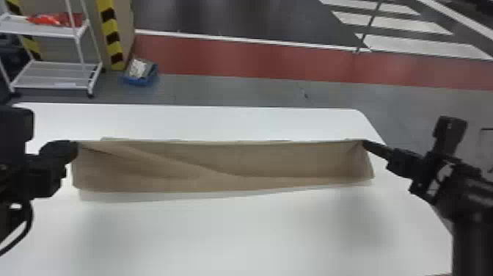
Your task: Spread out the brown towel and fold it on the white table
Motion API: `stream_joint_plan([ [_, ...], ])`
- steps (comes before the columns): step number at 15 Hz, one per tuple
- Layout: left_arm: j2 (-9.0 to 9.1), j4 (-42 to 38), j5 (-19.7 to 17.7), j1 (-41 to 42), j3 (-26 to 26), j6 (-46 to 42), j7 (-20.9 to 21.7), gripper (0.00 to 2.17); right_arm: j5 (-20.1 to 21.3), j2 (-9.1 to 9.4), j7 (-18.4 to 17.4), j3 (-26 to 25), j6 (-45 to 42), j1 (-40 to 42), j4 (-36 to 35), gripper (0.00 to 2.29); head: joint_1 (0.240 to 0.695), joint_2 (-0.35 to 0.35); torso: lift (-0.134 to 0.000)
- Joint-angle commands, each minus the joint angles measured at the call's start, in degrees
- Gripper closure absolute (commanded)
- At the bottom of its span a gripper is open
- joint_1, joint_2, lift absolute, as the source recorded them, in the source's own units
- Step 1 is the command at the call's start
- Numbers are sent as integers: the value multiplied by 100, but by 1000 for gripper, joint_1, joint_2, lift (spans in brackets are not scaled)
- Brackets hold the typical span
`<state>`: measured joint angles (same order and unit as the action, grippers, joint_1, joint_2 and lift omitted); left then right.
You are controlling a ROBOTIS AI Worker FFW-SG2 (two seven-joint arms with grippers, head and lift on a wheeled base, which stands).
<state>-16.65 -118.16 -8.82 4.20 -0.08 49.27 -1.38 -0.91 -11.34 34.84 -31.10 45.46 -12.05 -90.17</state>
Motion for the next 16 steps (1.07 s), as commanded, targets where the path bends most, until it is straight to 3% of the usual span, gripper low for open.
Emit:
stream_joint_plan([
  [1,4,373,12,-305,-115,26,-2,1639,38,0,-82,96,-173,-78,254,1578,695,-179,-124],
  [16,179,970,443,-1009,-493,9,-134,1636,179,0,-320,280,-525,-500,843,1578,695,-162,-124],
])
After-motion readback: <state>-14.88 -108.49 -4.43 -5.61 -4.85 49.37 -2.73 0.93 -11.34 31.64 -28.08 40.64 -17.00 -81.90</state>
